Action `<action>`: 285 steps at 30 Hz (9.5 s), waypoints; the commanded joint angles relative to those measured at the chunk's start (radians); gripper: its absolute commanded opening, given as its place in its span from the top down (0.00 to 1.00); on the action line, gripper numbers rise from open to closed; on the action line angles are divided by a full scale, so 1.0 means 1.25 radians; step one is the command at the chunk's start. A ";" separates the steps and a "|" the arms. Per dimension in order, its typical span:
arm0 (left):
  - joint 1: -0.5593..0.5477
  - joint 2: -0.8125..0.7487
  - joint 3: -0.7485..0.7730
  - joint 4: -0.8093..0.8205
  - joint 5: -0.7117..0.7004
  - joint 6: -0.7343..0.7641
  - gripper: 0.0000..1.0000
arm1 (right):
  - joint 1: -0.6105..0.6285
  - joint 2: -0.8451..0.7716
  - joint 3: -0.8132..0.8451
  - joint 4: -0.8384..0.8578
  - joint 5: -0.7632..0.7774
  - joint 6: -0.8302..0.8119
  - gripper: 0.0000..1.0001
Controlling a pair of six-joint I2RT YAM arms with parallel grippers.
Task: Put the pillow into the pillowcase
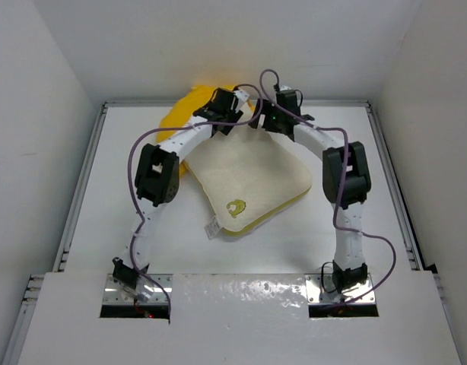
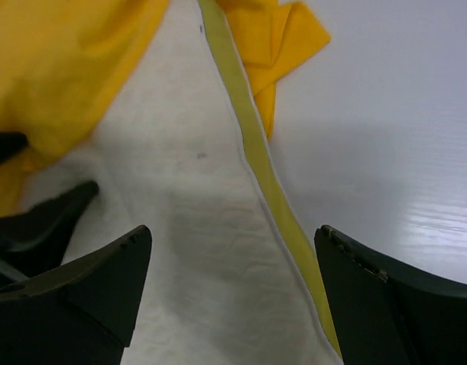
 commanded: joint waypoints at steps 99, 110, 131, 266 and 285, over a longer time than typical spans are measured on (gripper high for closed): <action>-0.060 -0.372 -0.416 -0.133 0.223 0.055 1.00 | -0.014 0.008 -0.152 0.222 -0.208 -0.080 0.41; -0.060 -0.349 -0.375 -0.162 0.247 0.039 1.00 | 0.021 0.149 -0.100 0.383 -0.346 -0.017 0.21; -0.053 -0.332 -0.269 -0.186 0.209 0.019 0.77 | 0.053 0.025 -0.384 0.768 -0.166 0.178 1.00; -0.055 -0.342 -0.231 -0.142 0.153 -0.257 1.00 | 0.084 -0.333 -0.837 0.581 -0.442 -0.179 1.00; -0.093 -0.331 -0.181 -0.290 0.388 0.001 0.00 | 0.021 -0.452 -0.807 0.361 -0.280 -0.155 0.59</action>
